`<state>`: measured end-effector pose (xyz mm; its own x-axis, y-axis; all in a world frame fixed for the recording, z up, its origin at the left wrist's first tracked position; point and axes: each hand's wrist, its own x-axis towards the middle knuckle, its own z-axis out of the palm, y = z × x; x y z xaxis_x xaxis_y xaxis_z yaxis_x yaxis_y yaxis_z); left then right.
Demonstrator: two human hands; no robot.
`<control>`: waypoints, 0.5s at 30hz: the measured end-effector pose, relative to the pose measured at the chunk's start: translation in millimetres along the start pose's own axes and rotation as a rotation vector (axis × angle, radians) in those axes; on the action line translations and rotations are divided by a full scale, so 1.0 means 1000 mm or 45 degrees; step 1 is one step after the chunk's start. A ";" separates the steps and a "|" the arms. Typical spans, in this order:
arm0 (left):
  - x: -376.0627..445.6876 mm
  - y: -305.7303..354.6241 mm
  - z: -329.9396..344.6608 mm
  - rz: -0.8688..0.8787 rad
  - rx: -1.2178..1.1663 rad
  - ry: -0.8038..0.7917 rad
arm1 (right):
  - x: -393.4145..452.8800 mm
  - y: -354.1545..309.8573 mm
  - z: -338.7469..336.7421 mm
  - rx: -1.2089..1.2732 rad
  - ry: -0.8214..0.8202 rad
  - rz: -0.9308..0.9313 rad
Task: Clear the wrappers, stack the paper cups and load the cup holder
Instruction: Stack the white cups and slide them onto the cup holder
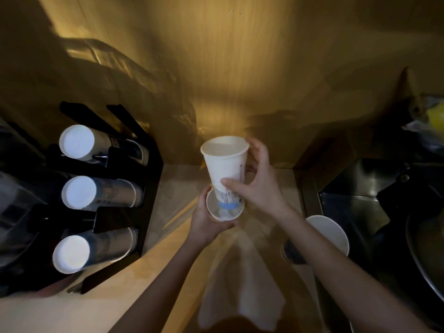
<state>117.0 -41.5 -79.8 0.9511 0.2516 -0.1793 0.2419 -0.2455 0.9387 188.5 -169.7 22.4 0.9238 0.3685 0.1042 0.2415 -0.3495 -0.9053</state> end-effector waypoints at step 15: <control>-0.006 0.008 0.000 -0.039 0.091 0.064 | -0.063 0.076 0.047 -0.413 -0.057 0.083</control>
<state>112.9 -44.6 -70.8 0.9326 0.3063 -0.1907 0.2853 -0.3025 0.9094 134.2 -179.2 -72.1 0.9282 0.3712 0.0259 0.2712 -0.6270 -0.7303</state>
